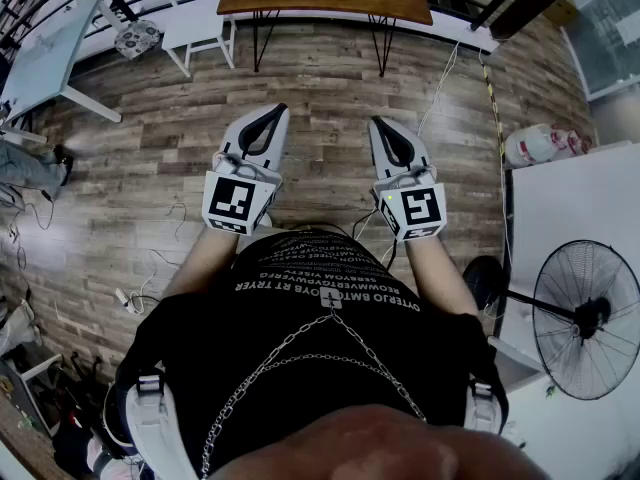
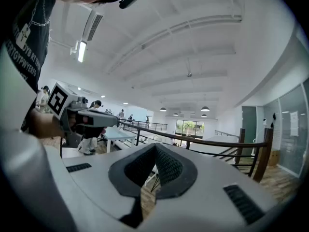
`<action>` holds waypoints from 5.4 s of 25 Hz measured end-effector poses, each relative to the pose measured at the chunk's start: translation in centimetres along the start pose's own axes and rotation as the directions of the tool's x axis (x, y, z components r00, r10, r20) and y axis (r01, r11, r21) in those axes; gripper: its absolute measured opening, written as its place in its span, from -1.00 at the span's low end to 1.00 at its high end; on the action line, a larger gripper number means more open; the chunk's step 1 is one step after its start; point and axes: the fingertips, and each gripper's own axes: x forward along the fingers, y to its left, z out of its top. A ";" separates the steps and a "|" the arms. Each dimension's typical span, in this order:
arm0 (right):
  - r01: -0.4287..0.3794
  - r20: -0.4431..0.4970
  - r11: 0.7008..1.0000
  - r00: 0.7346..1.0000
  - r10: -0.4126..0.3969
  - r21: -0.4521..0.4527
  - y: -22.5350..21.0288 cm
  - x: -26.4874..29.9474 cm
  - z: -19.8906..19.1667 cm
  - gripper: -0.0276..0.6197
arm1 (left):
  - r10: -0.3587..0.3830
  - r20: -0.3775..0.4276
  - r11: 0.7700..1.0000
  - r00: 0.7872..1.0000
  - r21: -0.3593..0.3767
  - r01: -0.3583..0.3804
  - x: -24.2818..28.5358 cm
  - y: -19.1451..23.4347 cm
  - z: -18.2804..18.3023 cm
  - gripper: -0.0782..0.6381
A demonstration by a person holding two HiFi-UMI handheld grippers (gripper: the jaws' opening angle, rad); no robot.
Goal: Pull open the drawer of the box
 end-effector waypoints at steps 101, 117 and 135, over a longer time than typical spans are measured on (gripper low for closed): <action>-0.030 -0.140 0.984 0.989 0.055 0.176 -22.3 37.1 -8.2 -0.35 | -0.059 -0.084 0.994 0.995 -0.097 0.051 37.3 22.6 -10.0 -0.77; -0.071 -0.098 0.984 0.991 0.088 0.164 -25.7 39.7 -7.3 -0.37 | -0.054 -0.112 0.996 0.992 -0.077 0.045 41.1 23.3 -9.4 -0.77; -0.172 -0.067 0.973 0.981 0.184 0.153 -29.9 39.0 -6.9 -0.40 | 0.058 -0.106 0.992 0.993 -0.107 -0.070 43.1 21.1 -7.2 -0.77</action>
